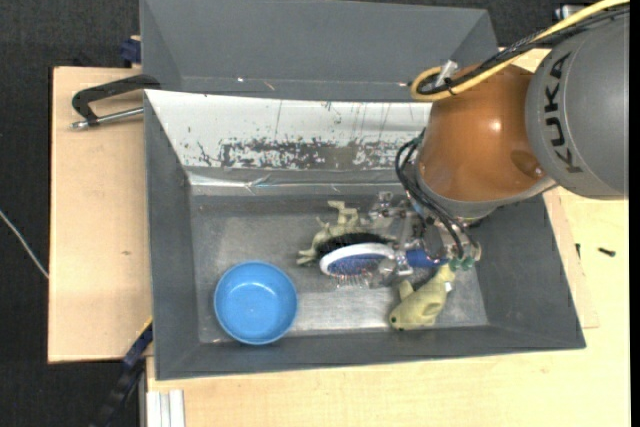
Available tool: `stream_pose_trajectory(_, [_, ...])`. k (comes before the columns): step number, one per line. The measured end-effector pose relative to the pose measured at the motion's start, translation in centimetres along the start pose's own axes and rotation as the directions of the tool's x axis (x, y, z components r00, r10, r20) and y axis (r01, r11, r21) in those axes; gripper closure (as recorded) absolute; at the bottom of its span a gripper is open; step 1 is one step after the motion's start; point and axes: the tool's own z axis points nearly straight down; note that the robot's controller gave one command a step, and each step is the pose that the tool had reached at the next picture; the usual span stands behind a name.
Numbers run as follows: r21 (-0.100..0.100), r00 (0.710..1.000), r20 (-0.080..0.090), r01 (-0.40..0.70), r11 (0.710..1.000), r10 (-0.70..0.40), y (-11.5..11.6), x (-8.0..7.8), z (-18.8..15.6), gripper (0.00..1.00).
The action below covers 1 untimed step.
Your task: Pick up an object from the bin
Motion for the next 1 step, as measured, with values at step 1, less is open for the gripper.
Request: stream_pose_trajectory(1, [-0.001, 1.0, -0.007, 0.001, 1.0, -0.001, 0.06, -0.06, -0.08, 1.0])
